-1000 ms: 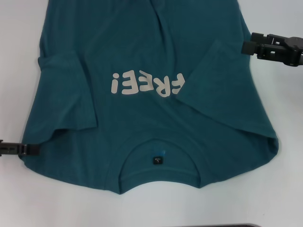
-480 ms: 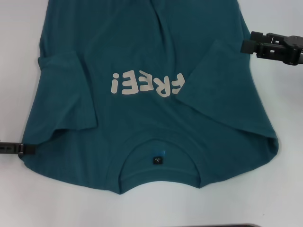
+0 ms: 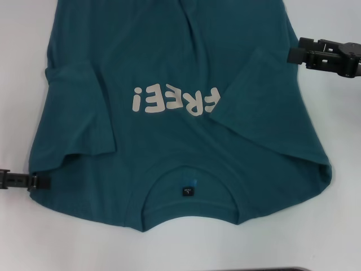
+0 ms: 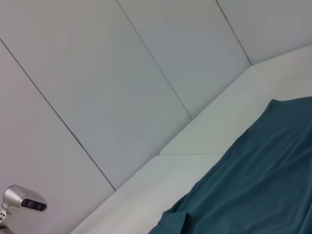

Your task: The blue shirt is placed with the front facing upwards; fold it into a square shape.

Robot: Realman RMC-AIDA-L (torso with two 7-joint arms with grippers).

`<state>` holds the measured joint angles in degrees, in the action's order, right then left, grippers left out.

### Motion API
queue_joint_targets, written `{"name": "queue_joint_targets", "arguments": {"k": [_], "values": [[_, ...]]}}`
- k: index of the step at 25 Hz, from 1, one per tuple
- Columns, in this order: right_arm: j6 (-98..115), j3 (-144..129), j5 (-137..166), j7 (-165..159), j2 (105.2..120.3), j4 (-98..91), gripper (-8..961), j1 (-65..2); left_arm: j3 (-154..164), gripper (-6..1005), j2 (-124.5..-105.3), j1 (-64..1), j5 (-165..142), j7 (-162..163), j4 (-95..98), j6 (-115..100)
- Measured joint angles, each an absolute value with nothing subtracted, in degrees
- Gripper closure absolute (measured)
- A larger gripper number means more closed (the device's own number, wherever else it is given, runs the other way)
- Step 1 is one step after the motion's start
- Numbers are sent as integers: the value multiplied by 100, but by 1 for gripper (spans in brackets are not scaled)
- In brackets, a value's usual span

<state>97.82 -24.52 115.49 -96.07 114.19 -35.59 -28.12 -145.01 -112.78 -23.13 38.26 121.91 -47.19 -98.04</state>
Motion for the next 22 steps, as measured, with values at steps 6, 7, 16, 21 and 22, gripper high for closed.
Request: {"name": "queue_joint_targets", "arguments": {"k": [6, 7, 16, 21, 22], "values": [[9782, -2452, 11549, -9606, 11408, -3559, 8, -2795, -14403, 125, -11407, -2446, 3828, 12162, -4720, -9904], [9782, -2452, 11549, -9606, 11408, -3559, 9, -2792, -14395, 125, -11430, -2470, 3837, 12150, -4722, -9936], [9782, -2452, 11549, -9606, 11407, -3559, 9, -2774, -14424, 125, -11600, -2788, 3878, 12073, -4772, -10262], [9782, -2452, 11549, -9606, 11407, -3560, 8, -2763, -14373, 124, -11644, -2835, 3839, 12073, -4765, -10098], [9782, -2452, 11549, -9606, 11407, -3559, 8, -2761, -14389, 124, -11633, -2805, 3831, 12083, -4773, -10060]]}}
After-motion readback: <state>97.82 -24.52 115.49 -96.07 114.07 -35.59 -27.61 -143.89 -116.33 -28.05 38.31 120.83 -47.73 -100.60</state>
